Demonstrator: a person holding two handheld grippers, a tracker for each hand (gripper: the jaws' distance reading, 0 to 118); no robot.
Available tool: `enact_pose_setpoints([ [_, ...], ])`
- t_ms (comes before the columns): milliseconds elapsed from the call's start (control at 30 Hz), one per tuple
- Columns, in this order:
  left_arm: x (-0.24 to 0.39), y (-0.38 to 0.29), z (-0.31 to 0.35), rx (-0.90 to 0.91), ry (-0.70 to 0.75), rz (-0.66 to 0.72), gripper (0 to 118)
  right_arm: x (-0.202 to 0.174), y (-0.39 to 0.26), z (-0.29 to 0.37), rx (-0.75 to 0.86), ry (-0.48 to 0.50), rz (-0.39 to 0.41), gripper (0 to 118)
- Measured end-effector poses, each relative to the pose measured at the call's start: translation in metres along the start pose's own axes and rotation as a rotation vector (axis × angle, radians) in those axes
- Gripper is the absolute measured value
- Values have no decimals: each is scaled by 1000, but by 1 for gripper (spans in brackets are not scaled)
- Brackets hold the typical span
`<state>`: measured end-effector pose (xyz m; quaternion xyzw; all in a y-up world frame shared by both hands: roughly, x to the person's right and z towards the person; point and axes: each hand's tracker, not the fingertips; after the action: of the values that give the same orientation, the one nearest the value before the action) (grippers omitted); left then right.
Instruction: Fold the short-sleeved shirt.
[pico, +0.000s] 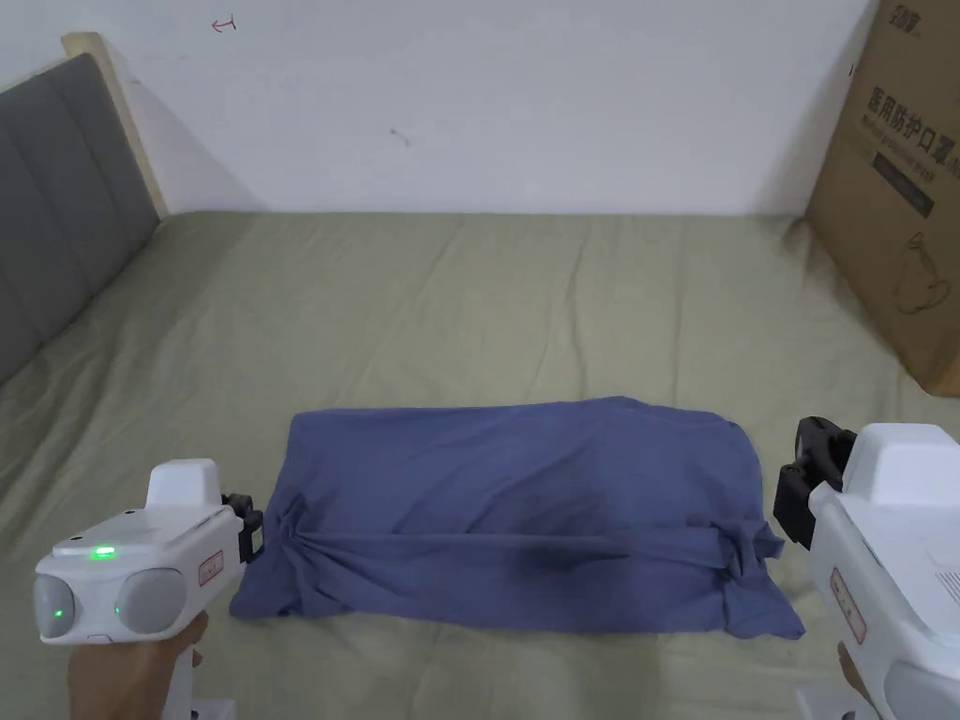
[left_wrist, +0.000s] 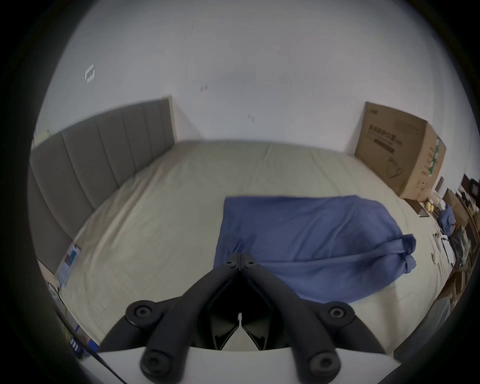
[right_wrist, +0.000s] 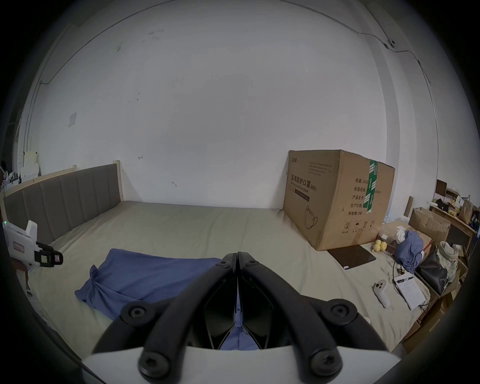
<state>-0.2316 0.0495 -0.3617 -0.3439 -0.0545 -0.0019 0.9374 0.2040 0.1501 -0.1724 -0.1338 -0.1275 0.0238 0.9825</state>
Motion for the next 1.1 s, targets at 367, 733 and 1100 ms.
enact_pose_setpoints([
  [367, -19, -27, -92, -330, 82, 69, 99, 8, -24, -42, -113, -17, -9, 0],
  [733, 3, -41, -87, -300, 62, 3, 1, 26, -60, -73, -302, -32, -76, 7],
  [1100, -12, -17, -58, -188, 3, 70, 1, 53, -152, -155, -742, -36, -149, 85],
])
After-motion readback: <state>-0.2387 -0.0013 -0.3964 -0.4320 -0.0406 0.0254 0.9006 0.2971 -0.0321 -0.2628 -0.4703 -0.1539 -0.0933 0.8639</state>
